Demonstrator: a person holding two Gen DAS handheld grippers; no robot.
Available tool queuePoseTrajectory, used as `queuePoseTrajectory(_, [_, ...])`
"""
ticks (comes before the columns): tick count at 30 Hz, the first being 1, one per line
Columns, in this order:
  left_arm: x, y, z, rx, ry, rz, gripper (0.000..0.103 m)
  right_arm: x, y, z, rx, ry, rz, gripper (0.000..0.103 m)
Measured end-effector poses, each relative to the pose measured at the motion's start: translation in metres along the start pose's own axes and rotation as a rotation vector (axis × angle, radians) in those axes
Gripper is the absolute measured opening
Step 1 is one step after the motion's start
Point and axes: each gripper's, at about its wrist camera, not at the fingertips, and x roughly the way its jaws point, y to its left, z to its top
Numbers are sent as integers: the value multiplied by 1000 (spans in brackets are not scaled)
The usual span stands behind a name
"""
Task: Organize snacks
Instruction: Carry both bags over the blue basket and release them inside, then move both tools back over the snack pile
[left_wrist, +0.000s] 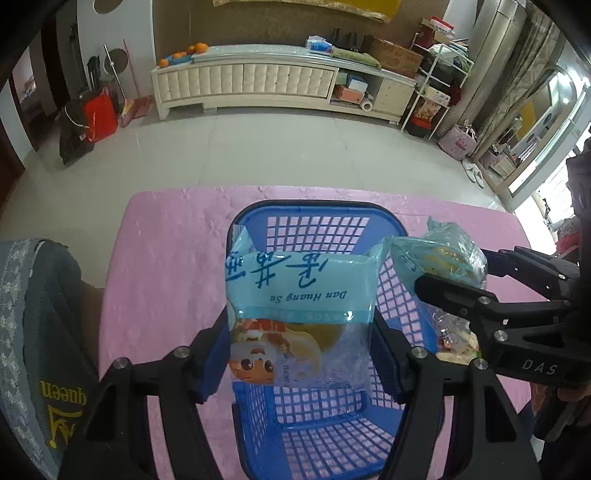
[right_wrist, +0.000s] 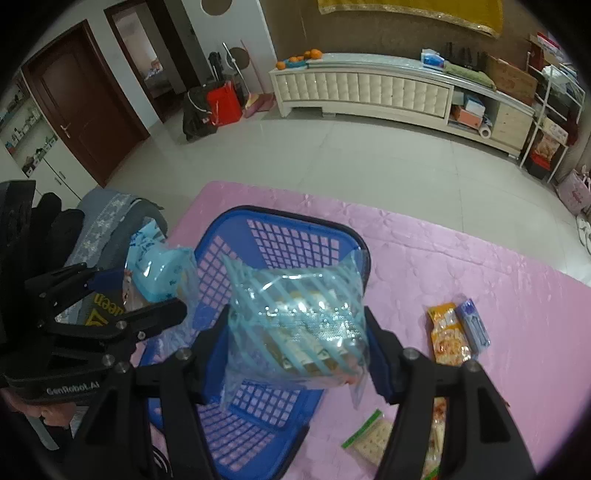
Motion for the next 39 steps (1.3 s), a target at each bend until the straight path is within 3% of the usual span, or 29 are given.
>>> queuePoseTrajectory(11, [27,18,16,-19,27,-11,66,26,1,20,-14,58,-15,68])
queuePoseTrajectory(13, [28,17,16,-20,25,-8,67,25,2,21,-25,45,-33,71])
queuePoseTrajectory(16, [29,17,16,-34,13,13,71,23,-4,23,-15,19,-54,84])
queuePoseTrajectory(18, [27,15,12,-38,12,9,73,17,-9,20,6,4,-49,91])
queuePoseTrajectory(39, [-51,-35,-28,30,-63,32,76,-73,-27,-31,72,-63,-8,91])
